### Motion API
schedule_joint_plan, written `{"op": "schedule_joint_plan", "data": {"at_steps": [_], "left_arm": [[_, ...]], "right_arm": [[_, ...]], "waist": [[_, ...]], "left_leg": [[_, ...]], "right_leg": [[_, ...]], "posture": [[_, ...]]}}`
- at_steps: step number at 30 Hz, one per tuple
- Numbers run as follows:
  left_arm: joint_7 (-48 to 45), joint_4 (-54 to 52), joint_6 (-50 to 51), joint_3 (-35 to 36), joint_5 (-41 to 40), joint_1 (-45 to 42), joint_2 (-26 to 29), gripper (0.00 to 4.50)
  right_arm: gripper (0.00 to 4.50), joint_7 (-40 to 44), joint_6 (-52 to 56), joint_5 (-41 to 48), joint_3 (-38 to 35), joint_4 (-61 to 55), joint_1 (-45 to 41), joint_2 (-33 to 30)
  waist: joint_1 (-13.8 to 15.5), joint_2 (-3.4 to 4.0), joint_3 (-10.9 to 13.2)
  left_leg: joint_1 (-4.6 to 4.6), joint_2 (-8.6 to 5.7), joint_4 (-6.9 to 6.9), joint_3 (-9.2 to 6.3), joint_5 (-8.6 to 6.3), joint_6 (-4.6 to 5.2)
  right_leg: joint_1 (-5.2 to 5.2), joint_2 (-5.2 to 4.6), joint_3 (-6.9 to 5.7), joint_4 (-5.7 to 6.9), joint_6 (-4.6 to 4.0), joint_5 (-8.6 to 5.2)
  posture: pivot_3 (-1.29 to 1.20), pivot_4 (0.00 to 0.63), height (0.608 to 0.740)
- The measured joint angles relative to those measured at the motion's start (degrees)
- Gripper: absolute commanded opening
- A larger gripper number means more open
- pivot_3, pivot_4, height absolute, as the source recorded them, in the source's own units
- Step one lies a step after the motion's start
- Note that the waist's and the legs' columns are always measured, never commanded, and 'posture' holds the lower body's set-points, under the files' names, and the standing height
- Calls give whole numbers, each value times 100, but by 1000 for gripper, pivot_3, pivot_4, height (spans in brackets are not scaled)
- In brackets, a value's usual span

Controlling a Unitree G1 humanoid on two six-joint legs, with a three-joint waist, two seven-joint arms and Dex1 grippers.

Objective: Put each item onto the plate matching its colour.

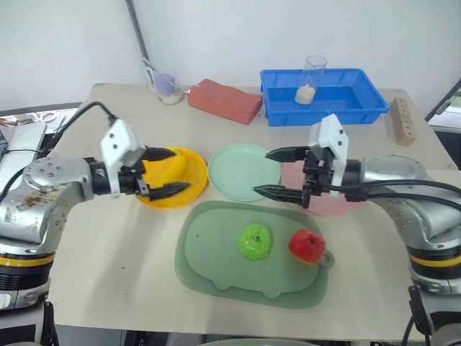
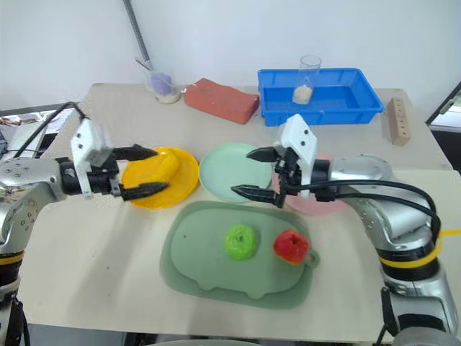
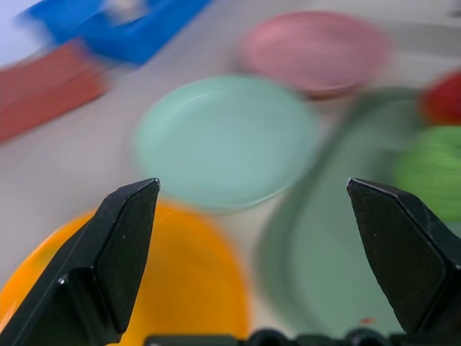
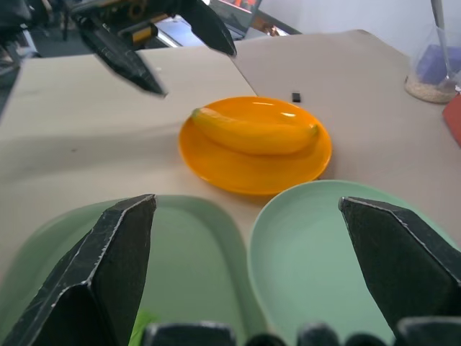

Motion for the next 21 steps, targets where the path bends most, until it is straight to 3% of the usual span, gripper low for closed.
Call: {"op": "schedule_joint_plan", "data": {"at_steps": [7,15,21], "left_arm": [[-903,-219,-1086,-1323,440,177,-393,4431],[-1343,1098,-2313,-2333,1403,-258,-1243,4431],[-1171,2025,-3095,-2568,2002,-496,-1905,4431]], "right_arm": [[4500,277,346,629,-626,-769,758,-812],[4500,63,749,1433,-1117,-1589,1218,-1170],[4500,-217,772,1574,-1148,-1686,1415,-1282]], "waist": [[-31,-13,9],[-3,-16,8],[4,-16,8]], "left_leg": [[-1,3,3,-14,1,2],[-6,-1,14,-18,2,4],[-8,-3,15,-24,3,7]], "right_leg": [[0,13,6,1,-3,2],[4,12,6,-4,-1,1],[8,13,5,-4,1,2]], "posture": [[0,150,740],[0,150,740],[0,150,740]]}}
